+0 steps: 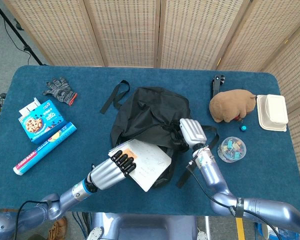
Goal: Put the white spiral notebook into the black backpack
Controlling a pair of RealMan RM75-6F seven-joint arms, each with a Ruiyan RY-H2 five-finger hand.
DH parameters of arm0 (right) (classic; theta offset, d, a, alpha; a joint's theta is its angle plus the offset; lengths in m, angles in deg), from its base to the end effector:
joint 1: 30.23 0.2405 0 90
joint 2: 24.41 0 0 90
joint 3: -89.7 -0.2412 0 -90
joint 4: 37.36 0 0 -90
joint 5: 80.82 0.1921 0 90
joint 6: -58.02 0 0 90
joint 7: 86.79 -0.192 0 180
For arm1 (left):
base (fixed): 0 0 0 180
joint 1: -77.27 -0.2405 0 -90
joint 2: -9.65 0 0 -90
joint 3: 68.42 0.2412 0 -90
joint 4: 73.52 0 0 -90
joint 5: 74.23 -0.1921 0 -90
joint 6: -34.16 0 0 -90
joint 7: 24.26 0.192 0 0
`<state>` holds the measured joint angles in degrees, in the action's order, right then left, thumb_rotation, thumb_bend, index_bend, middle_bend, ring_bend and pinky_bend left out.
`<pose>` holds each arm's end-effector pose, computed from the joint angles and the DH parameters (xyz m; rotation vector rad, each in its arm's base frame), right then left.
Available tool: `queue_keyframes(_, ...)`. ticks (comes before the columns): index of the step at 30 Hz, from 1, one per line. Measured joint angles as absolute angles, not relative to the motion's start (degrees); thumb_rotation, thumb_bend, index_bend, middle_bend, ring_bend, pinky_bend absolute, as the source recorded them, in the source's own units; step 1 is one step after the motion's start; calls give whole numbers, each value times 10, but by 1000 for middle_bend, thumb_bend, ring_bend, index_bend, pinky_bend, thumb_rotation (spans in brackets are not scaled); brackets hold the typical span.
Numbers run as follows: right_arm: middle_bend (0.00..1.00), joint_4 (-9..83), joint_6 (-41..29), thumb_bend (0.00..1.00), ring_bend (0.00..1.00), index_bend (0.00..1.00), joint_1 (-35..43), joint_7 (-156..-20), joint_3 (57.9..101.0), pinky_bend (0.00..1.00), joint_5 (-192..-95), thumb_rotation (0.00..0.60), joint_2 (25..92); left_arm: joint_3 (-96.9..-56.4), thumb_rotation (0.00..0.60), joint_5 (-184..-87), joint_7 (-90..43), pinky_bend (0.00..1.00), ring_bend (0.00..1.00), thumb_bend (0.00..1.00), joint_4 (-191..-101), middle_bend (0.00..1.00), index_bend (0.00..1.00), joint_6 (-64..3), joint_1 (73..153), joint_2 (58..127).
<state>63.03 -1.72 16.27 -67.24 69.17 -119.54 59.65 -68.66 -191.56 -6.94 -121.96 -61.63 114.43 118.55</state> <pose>-0.0858 -0.3882 0.0230 1.5470 -1.3799 1.0985 -0.0676 0.2652 -0.0301 -1.8886 0.2002 -1.4961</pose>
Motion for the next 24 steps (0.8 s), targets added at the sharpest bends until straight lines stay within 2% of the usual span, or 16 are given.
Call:
queue_keyframes(7,621,626,-19,565,459,639,167,-675,695,516,-1195,600,596,-673,600,-1905,-52,598,577,506,-1234,644,835,-607,1134,1180)
queue_keyframes(15,623,632,-19,565,459,640,170,-674,698,515,-1189,600,592,-664,600,-1879,-23,600,579,505,-1259,645,835,-548,1129,1182)
queue_keyframes(24,624,651,-19,567,459,640,173,-668,703,515,-1183,600,583,-671,600,-1852,30,615,591,505,-1282,678,844,-496,1133,1201)
